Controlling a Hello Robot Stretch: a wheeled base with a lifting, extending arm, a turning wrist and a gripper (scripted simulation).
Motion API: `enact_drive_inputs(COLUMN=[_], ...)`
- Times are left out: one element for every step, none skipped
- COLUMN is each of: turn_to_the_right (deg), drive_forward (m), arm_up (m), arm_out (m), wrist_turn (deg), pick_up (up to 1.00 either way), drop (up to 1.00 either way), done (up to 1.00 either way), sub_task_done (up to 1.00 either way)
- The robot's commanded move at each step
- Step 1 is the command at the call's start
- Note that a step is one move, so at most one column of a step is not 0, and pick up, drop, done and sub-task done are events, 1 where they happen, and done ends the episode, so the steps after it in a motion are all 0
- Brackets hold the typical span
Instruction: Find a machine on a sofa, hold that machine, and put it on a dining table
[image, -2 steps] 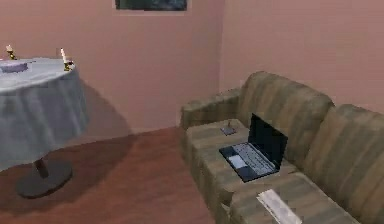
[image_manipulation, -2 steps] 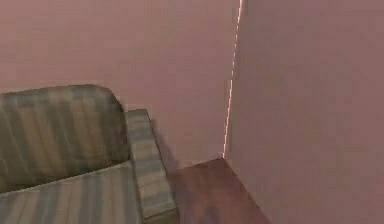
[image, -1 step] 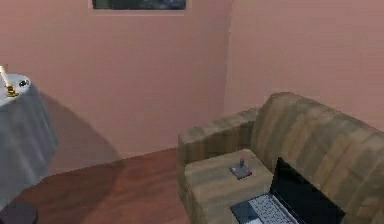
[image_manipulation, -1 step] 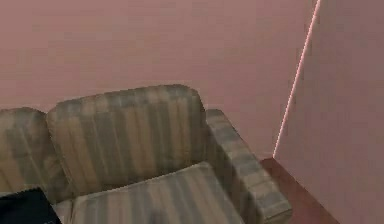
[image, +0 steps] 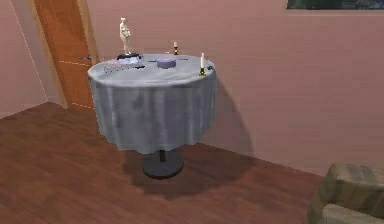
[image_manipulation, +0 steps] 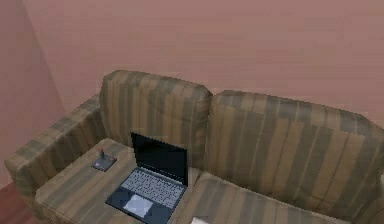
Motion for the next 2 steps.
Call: enact_drive_inputs(turn_to_the_right=[-12.0,0.0], drive_forward=[0.0,0.0], arm_up=[0.0,0.5], arm_out=[0.0,0.0], wrist_turn=[0.0,0.0], pick_up=[0.0,0.0], drop=[0.0,0.0], done=[0.0,0.0], sub_task_done=[0.0,0.0])
